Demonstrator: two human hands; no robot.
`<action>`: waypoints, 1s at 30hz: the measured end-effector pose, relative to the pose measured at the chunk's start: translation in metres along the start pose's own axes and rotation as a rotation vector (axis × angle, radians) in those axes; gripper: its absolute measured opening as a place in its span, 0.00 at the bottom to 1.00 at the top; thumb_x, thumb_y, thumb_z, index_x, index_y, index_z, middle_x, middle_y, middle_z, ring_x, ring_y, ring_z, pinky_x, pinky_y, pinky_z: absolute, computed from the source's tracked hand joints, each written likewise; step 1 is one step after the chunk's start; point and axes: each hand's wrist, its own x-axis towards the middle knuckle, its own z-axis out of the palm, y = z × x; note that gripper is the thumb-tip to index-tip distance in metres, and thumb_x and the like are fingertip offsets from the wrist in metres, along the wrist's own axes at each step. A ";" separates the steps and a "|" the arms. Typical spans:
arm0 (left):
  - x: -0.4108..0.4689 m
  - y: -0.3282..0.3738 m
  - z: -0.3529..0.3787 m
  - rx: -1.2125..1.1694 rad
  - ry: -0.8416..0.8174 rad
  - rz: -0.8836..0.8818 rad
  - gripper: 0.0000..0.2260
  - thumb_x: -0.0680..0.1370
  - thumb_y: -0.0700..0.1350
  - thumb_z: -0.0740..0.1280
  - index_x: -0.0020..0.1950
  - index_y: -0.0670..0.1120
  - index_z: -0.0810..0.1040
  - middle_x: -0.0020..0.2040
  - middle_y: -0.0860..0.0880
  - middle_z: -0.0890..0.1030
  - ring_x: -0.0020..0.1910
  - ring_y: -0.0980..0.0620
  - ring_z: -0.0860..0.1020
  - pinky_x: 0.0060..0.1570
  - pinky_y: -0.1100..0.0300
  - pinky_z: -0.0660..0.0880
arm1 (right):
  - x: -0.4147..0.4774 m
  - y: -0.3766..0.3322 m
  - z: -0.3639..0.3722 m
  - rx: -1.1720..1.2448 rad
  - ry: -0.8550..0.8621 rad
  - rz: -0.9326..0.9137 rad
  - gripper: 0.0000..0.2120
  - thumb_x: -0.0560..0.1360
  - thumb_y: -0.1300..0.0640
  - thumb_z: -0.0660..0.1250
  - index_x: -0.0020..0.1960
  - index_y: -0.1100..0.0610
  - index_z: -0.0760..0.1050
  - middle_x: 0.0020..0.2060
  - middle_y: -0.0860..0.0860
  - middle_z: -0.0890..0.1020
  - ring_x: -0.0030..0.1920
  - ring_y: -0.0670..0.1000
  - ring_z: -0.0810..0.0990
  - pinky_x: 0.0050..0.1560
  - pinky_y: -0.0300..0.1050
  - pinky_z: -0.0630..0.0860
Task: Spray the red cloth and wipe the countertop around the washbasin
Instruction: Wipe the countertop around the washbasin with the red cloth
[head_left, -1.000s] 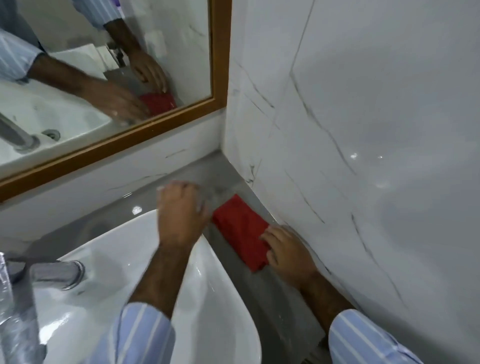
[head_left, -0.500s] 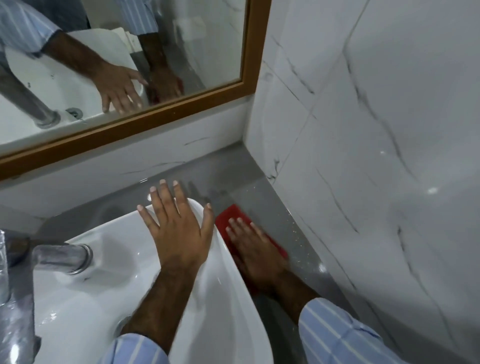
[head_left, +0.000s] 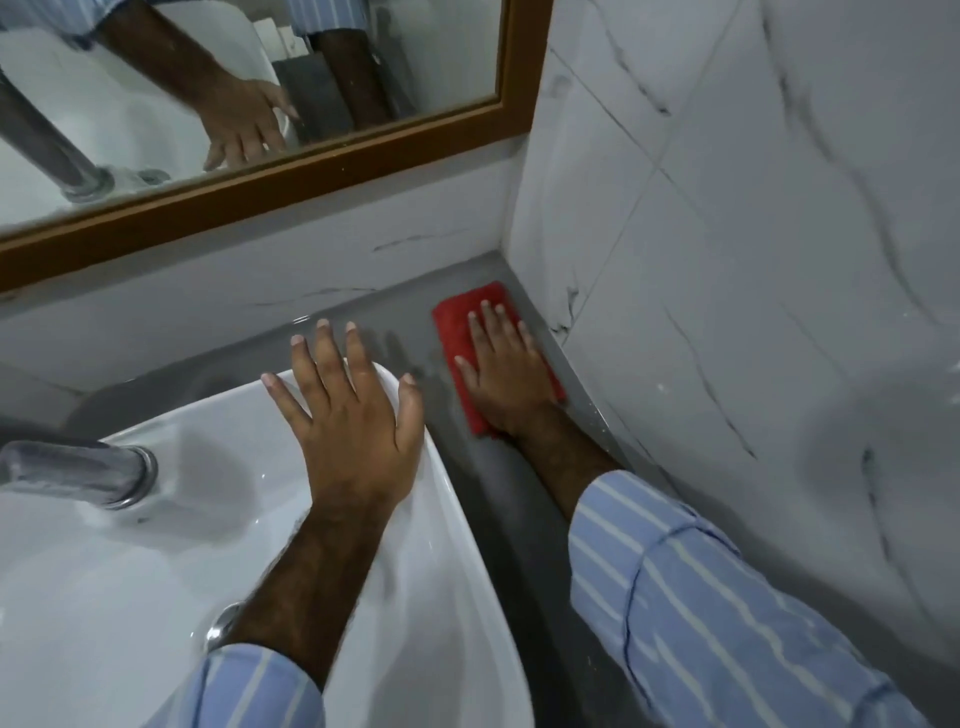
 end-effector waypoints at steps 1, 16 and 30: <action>-0.001 -0.001 0.000 0.006 0.000 0.001 0.36 0.81 0.62 0.43 0.84 0.42 0.59 0.85 0.39 0.58 0.84 0.36 0.54 0.80 0.32 0.43 | -0.011 0.004 0.002 0.004 0.014 0.053 0.33 0.86 0.43 0.52 0.85 0.60 0.51 0.85 0.58 0.54 0.85 0.57 0.51 0.85 0.56 0.47; -0.003 0.000 -0.003 -0.007 0.048 0.010 0.34 0.82 0.59 0.47 0.83 0.40 0.60 0.83 0.36 0.60 0.83 0.34 0.56 0.80 0.30 0.46 | -0.130 0.040 0.008 -0.140 0.063 -0.044 0.32 0.86 0.43 0.52 0.84 0.60 0.56 0.84 0.59 0.60 0.84 0.58 0.58 0.83 0.59 0.57; -0.006 -0.002 -0.003 -0.008 0.034 0.026 0.34 0.83 0.59 0.48 0.83 0.39 0.60 0.83 0.34 0.60 0.83 0.33 0.56 0.79 0.29 0.45 | -0.269 0.070 0.030 -0.131 0.090 0.122 0.34 0.86 0.41 0.51 0.85 0.59 0.51 0.85 0.56 0.55 0.85 0.56 0.53 0.83 0.57 0.55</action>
